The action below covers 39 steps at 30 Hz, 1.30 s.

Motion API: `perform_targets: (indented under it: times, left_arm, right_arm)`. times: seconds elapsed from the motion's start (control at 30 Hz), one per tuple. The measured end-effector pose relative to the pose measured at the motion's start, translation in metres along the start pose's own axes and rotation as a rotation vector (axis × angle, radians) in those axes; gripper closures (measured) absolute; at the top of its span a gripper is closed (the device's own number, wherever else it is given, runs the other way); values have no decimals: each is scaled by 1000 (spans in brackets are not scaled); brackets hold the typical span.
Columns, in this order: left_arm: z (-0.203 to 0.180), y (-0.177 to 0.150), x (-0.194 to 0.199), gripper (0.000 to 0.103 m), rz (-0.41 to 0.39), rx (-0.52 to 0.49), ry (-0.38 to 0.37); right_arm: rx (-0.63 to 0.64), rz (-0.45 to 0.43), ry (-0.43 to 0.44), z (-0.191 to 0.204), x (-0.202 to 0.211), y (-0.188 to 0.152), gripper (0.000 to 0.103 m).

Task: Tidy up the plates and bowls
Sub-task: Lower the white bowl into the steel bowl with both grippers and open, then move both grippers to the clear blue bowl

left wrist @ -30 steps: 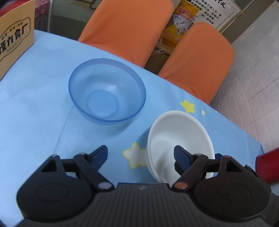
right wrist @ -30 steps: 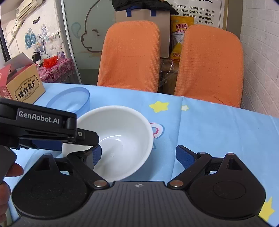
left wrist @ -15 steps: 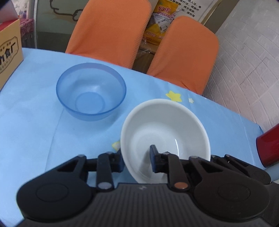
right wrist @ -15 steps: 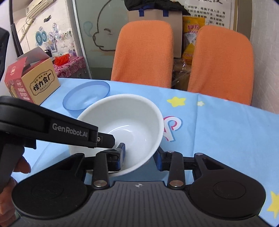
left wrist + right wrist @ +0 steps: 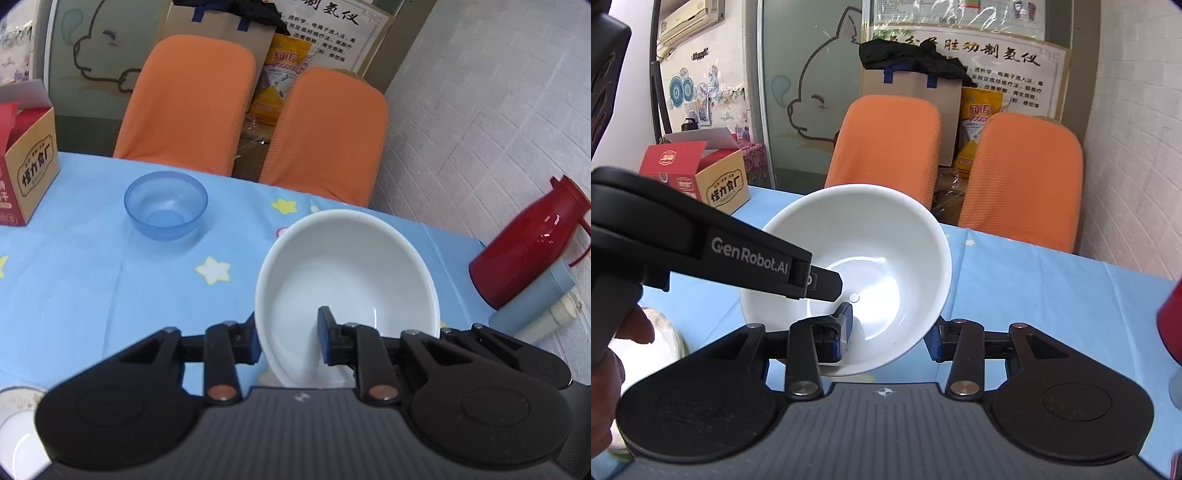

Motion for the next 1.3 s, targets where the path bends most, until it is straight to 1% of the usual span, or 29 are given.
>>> perform_targets:
  times: [0.13,0.23,0.37,0.5,0.7,0.8,0.83,0.87,0.9,0.93,0.97,1.0,1.17,1.3]
  left_arm:
    - [-4,-39,21,83,5,-15,-35]
    - [-2,-71,30,83,27,-36,-39]
    - [2,-105,36,83,50,-71,-27]
    - [10,-124,37,83,58,-93,-10]
    - [15,-131,34,82,65,-101,-12]
    - [16,-132,30,76,61,-112,-7]
    - [16,-131,29,65,58,-116,-7]
    - [17,-131,29,50,55,-121,-8]
    - [19,-130,30,44,46,-123,-4]
    - [19,-129,32,36,39,-124,-5]
    - [21,-127,34,36,32,-124,0]
    - [22,-126,36,36,23,-122,-1]
    - [32,-116,51,35,-21,-95,-15]
    - [44,-103,59,34,-46,-69,-12]
  right_arm:
    - [-36,-21,-10,14,27,-26,24]
    - [-73,-9,-5,25,36,-50,20]
    - [-88,12,-24,41,39,-77,20]
    - [-117,25,-19,49,36,-95,20]
    - [-132,13,-12,51,32,-99,18]
    - [-152,-21,-6,51,38,-105,18]
    - [-152,-34,-17,49,40,-105,17]
    - [-153,-47,-36,47,44,-105,14]
    - [-153,-69,-49,46,48,-105,13]
    - [-162,-87,-57,43,52,-105,7]
    - [-179,-99,-64,39,57,-108,1]
    - [-195,-108,-66,37,59,-109,0]
    - [-226,-102,-66,29,57,-114,0]
    - [-237,-90,-38,31,50,-113,0]
Point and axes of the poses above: each gripper's, at about its wrist camera, not at the fingertips, and x roughly against the way its jaws point, z to its left, y to its top, the point moved 8 cm from there along -x, roughly the way its jaws point, and after that the axes turned 7 degrees about y, right-handed, at the moved point
